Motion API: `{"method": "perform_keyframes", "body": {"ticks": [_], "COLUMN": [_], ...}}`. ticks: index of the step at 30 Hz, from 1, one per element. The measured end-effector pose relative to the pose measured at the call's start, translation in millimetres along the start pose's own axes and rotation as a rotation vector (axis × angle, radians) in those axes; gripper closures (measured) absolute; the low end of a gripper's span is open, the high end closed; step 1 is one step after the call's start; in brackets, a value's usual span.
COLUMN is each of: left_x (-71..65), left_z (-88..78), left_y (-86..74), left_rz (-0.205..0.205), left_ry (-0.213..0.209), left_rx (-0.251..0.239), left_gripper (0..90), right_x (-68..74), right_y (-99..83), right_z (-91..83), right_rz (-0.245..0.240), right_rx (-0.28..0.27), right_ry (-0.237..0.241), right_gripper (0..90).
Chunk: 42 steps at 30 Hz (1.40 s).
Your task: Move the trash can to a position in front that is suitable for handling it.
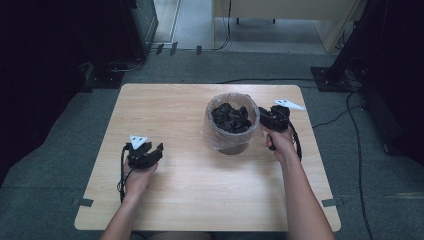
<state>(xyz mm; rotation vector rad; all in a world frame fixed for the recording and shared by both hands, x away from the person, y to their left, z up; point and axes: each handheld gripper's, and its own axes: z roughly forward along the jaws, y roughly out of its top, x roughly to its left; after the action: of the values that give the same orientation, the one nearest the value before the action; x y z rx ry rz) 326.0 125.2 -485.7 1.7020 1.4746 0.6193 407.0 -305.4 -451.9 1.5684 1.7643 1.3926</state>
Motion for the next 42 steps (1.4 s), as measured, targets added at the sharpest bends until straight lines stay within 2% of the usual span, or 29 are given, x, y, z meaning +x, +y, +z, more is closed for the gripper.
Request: {"method": "perform_keyframes", "body": {"ticks": [2,3,4,5,6,9,13,17,21,24,26,28,33,37,42], "left_x": [-9.4,-17.8,-17.8,-21.5,-25.0,-38.3,-46.3,-57.1,-67.2,-70.7,-71.2,-69.6,-67.0,-66.5,-65.9], "left_z": [6.6,13.8,13.8,17.1,20.4,32.2,39.6,50.1,54.2,54.0,53.1,51.4,47.7,44.4,35.9], "left_y": [9.1,18.7,18.7,23.5,27.9,45.3,57.4,70.6,74.6,74.8,74.7,74.0,70.4,67.4,59.9], "left_rz": [0.000,-0.012,-0.012,-0.016,-0.019,-0.021,-0.020,-0.014,0.007,-0.001,-0.013,-0.036,-0.046,-0.043,-0.030], "left_ry": [-0.027,-0.051,-0.051,-0.054,-0.054,-0.074,-0.085,-0.114,-0.144,-0.170,-0.182,-0.201,-0.230,-0.243,-0.252], "left_rx": [-0.016,-0.030,-0.030,-0.039,-0.051,-0.072,-0.072,-0.048,-0.028,-0.024,-0.023,-0.023,-0.024,-0.024,-0.031], "left_gripper": [59.4,62.6,67.7,71.6,71.6,82.6,86.7,88.5,90.0,90.0,90.0,90.0,90.0,90.0,90.0], "right_x": [4.3,7.0,7.0,12.2,12.2,22.4,28.9,39.0,51.0,59.1,60.9,67.7,72.3,74.4,77.9], "right_y": [-0.9,-1.4,-1.4,-2.8,-2.8,-6.3,-8.8,-11.5,-14.5,-17.1,-17.8,-21.2,-25.2,-27.4,-32.0], "right_z": [0.4,0.6,0.6,1.0,1.0,2.3,4.6,6.7,8.2,8.0,7.8,5.9,-0.6,-4.0,-11.4], "right_rz": [-0.009,-0.013,-0.013,-0.024,-0.024,-0.034,-0.045,-0.029,-0.045,-0.056,-0.058,-0.064,-0.058,-0.076,-0.075], "right_rx": [0.002,0.005,0.005,0.009,0.009,0.013,0.020,0.024,0.031,0.035,0.035,0.036,0.033,0.032,0.040], "right_ry": [-0.001,-0.003,-0.003,-0.005,-0.005,-0.003,0.000,0.012,0.029,0.042,0.046,0.035,0.046,0.049,0.057], "right_gripper": [74.4,74.4,74.4,74.4,74.4,75.0,75.8,79.3,80.0,82.0,83.1,88.6,90.0,90.0,90.0]}}
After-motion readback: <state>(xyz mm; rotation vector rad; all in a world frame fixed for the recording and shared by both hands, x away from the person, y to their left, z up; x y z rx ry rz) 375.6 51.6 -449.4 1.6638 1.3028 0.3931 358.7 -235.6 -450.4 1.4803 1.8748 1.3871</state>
